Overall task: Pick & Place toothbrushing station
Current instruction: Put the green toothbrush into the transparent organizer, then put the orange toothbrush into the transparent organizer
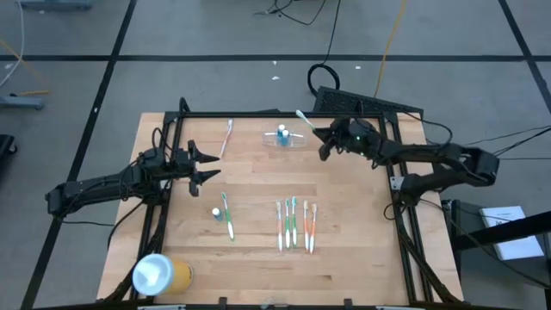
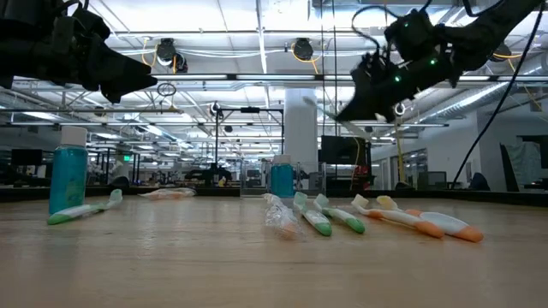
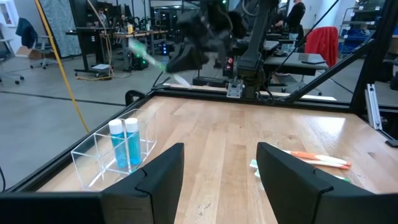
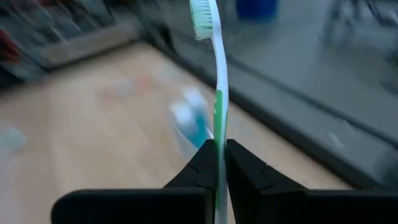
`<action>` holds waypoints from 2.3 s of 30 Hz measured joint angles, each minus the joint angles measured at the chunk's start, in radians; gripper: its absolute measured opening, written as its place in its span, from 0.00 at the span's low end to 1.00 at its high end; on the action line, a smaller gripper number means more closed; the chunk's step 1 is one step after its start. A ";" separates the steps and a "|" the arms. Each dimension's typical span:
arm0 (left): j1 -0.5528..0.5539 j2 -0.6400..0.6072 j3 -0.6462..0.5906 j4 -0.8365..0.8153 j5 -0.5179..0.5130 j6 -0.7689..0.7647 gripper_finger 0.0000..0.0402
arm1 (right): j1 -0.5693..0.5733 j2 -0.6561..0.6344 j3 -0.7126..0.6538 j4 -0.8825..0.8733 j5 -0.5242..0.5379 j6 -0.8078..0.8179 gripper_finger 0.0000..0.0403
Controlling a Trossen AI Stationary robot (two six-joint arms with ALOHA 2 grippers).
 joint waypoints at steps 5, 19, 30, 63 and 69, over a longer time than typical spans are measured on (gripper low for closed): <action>0.000 0.000 0.000 0.000 0.000 0.000 0.52 | 0.012 0.141 -0.015 0.349 -0.021 -0.001 0.02; 0.000 0.000 0.000 0.000 0.000 0.000 0.52 | -0.029 0.507 0.102 0.768 -0.019 -0.027 0.02; 0.000 0.000 0.000 0.000 0.000 0.000 0.52 | -0.049 0.639 0.168 0.766 0.044 -0.056 0.05; 0.000 0.000 0.000 0.000 0.000 0.000 0.52 | -0.040 0.289 0.165 0.300 -0.354 -0.015 0.30; 0.000 0.000 0.000 0.000 0.000 0.000 0.52 | -0.030 0.061 0.100 0.189 -0.494 -0.007 0.28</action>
